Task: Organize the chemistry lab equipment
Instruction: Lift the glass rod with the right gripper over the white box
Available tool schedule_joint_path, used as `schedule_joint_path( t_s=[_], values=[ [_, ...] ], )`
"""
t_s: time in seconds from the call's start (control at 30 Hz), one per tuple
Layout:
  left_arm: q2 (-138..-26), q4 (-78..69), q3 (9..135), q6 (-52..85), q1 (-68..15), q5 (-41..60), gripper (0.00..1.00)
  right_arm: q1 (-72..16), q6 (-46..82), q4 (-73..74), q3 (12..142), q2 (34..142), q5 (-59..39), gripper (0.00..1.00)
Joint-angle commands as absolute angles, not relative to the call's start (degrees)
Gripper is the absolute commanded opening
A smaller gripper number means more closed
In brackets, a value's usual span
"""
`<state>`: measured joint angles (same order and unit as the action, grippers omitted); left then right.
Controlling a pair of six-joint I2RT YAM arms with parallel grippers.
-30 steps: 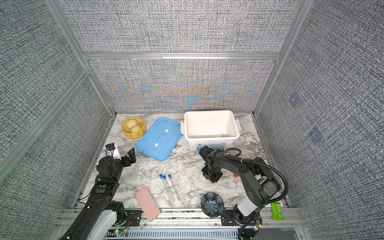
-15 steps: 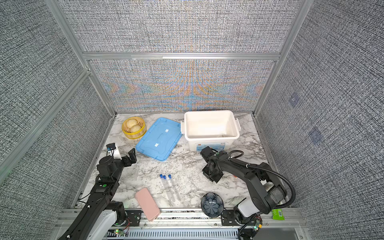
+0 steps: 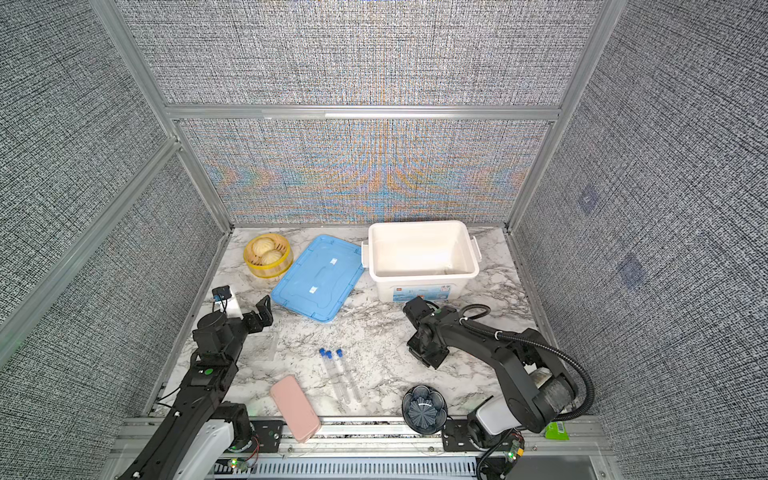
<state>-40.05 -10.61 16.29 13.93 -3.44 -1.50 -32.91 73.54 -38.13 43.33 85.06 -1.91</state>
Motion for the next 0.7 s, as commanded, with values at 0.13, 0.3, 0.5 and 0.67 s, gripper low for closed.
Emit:
schedule_joint_path(
  t_s=[0.13, 0.3, 0.5, 0.67],
  values=[
    [-39.4, -11.6, 16.2, 13.8, -3.4, -1.5, 0.99, -32.2, 72.7, -35.3, 41.8, 87.1, -3.3, 0.21],
    [-38.6, -11.5, 15.7, 13.9, -3.4, -1.6, 0.99, -32.2, 74.3, -36.7, 41.3, 84.3, -1.7, 0.09],
    [-38.0, -11.3, 15.6, 14.1, -3.5, -2.2, 0.99, -32.1, 73.4, -38.2, 42.0, 80.3, 0.6, 0.09],
    [-37.2, -11.3, 15.3, 14.0, -3.4, -2.2, 0.99, -32.2, 72.5, -37.6, 41.0, 74.4, 3.0, 0.08]
  ],
)
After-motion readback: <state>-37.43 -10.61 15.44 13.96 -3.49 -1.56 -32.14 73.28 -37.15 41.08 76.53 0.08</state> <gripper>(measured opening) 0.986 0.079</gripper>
